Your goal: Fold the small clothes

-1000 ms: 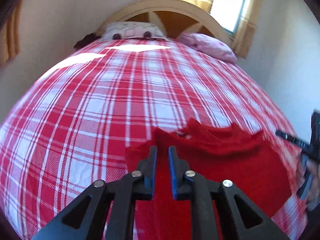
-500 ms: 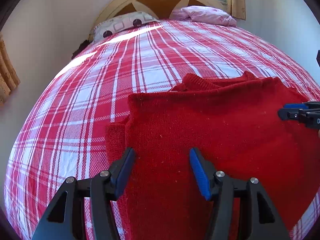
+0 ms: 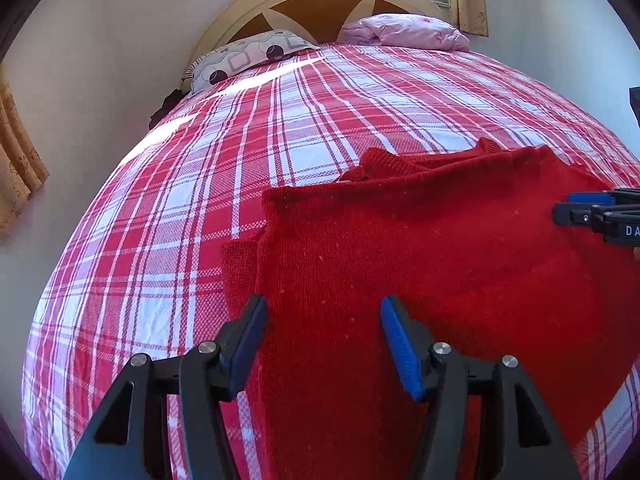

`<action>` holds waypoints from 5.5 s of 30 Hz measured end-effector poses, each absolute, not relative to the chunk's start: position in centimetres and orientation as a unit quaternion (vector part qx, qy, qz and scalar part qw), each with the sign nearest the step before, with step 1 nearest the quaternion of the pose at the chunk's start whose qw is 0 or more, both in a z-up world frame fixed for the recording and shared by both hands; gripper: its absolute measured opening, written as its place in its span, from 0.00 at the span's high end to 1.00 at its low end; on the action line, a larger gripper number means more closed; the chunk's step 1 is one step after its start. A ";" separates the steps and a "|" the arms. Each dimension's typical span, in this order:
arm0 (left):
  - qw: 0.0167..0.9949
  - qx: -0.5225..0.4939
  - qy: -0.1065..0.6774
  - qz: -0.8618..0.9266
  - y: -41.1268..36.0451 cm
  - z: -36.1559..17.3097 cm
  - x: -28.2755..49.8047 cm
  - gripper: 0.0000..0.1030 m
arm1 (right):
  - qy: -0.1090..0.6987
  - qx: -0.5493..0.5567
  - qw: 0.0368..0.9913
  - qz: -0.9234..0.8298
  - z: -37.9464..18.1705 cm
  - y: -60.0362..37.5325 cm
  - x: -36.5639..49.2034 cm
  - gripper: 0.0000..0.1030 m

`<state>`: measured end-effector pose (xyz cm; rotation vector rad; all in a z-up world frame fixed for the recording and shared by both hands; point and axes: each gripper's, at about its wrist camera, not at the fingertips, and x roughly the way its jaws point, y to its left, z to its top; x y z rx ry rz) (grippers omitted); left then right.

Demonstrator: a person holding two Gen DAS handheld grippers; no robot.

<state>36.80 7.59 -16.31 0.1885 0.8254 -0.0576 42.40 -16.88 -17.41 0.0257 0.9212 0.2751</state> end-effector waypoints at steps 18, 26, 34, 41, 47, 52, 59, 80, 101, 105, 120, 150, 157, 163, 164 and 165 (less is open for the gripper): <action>0.913 0.102 0.392 -0.051 7.3 -17.5 29.3 0.35 | 0.382 -0.037 0.918 0.100 -16.6 -21.2 30.2 0.43; 0.914 0.049 0.400 -0.036 9.3 -17.2 27.4 0.29 | 0.385 -0.031 0.918 0.092 -17.4 -21.8 29.7 0.44; 0.905 0.018 0.425 -0.032 11.5 -18.7 25.6 0.29 | 0.392 -0.018 0.917 0.069 -17.8 -23.6 27.6 0.48; 0.906 0.025 0.422 -0.032 11.5 -19.0 24.9 0.28 | 0.409 0.016 0.909 0.079 -18.4 -24.5 27.9 0.77; 0.903 -0.014 0.428 -0.032 13.3 -19.0 24.6 0.25 | 0.412 0.009 0.909 0.068 -18.9 -24.8 27.8 0.80; 0.903 -0.010 0.427 -0.033 14.4 -18.9 23.7 0.25 | 0.410 -0.002 0.910 0.060 -18.9 -24.8 27.6 0.76; 0.912 0.042 0.409 0.008 17.2 -18.6 22.1 0.25 | 0.401 -0.002 0.915 0.043 -17.7 -25.6 26.0 0.64; 0.904 0.028 0.425 0.040 20.6 -19.1 23.7 0.25 | 0.321 -0.235 0.896 0.197 -16.6 -4.4 22.6 0.43; 0.902 -0.073 0.425 -0.002 24.2 -18.1 26.6 0.25 | 0.231 -0.410 0.857 0.210 -21.1 7.1 20.1 0.43; 0.898 -0.124 0.421 -0.042 24.4 -17.5 29.0 0.25 | 0.215 -0.422 0.860 0.188 -21.6 8.3 20.4 0.43; 0.864 -0.193 0.450 -0.116 21.8 -18.3 38.0 0.25 | 0.205 -0.425 0.863 0.179 -21.9 9.6 20.5 0.60; 0.809 -0.307 0.460 -0.197 21.8 -18.7 41.0 0.25 | 0.193 -0.434 0.862 0.178 -22.3 10.0 20.1 0.77; 0.833 -0.235 0.465 -0.184 18.9 -18.3 42.1 0.25 | 0.193 -0.435 0.861 0.177 -22.3 10.1 20.0 0.78; 0.831 -0.240 0.467 -0.186 19.5 -18.6 42.6 0.87 | 0.198 -0.436 0.859 0.183 -22.3 10.0 20.0 0.89; 0.834 -0.232 0.465 -0.184 19.4 -18.4 42.5 0.88 | 0.199 -0.432 0.860 0.184 -22.2 9.9 20.1 0.90; 0.835 -0.231 0.464 -0.184 19.3 -18.2 42.6 0.88 | 0.200 -0.426 0.862 0.187 -22.0 9.7 20.2 0.90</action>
